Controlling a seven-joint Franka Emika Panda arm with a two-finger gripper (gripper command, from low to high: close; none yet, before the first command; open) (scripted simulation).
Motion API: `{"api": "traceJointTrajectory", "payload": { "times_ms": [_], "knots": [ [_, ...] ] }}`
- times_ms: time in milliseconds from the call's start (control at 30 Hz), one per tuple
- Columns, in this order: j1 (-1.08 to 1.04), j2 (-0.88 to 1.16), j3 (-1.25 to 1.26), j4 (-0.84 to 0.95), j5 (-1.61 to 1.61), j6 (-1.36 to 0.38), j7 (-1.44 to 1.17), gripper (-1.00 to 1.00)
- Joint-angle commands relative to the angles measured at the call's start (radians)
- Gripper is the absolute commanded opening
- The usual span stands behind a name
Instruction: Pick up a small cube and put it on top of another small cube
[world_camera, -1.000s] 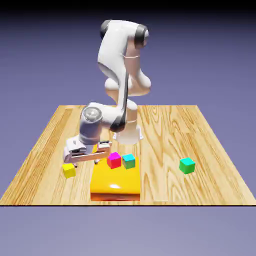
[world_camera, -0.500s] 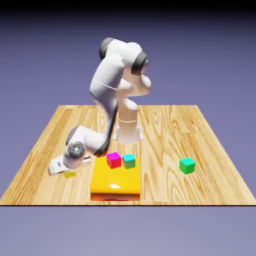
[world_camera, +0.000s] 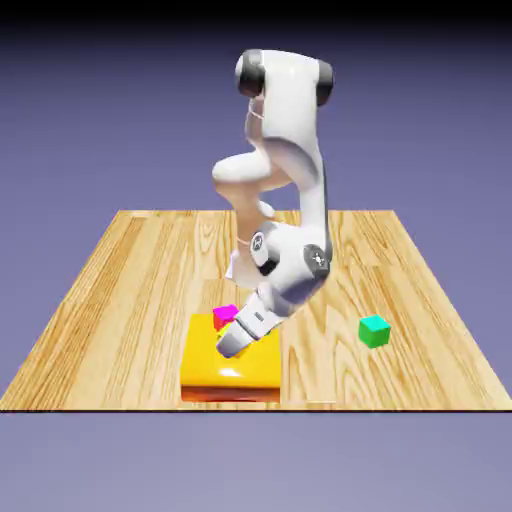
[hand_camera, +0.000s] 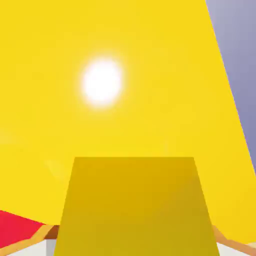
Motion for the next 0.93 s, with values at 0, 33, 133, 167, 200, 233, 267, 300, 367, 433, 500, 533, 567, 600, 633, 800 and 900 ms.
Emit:
{"api": "traceJointTrajectory", "payload": {
  "times_ms": [0, 33, 133, 167, 200, 233, 267, 300, 367, 433, 500, 533, 567, 600, 633, 800, 900],
  "knots": [
    [0.036, -0.010, 0.008, -0.011, -0.019, 0.003, 0.000, -1.00],
    [0.072, -0.021, 0.017, -0.022, -0.035, 0.005, -0.002, -1.00],
    [0.181, -0.052, 0.042, -0.054, -0.083, 0.011, -0.007, -1.00],
    [0.217, -0.062, 0.050, -0.065, -0.099, 0.013, -0.009, -1.00],
    [0.254, -0.073, 0.058, -0.076, -0.115, 0.015, -0.010, -1.00],
    [0.290, -0.083, 0.067, -0.087, -0.131, 0.017, -0.012, -1.00],
    [0.326, -0.093, 0.075, -0.097, -0.147, 0.019, -0.014, -1.00],
    [0.362, -0.104, 0.084, -0.108, -0.163, 0.021, -0.016, -1.00],
    [0.435, -0.124, 0.100, -0.130, -0.195, 0.025, -0.019, -1.00],
    [0.507, -0.145, 0.117, -0.151, -0.227, 0.029, -0.023, -1.00],
    [0.580, -0.166, 0.134, -0.173, -0.259, 0.033, -0.026, -1.00],
    [0.616, -0.176, 0.141, -0.183, -0.276, 0.035, -0.028, -1.00],
    [0.652, -0.187, 0.148, -0.194, -0.293, 0.037, -0.029, -1.00],
    [0.681, -0.196, 0.154, -0.201, -0.306, 0.039, -0.030, -1.00],
    [0.681, -0.196, 0.154, -0.201, -0.306, 0.039, -0.030, -1.00],
    [0.633, -0.032, 0.110, -0.194, -0.409, 0.203, 0.054, -1.00],
    [0.643, -0.068, 0.120, -0.195, -0.386, 0.166, 0.036, 1.00]
  ]
}}
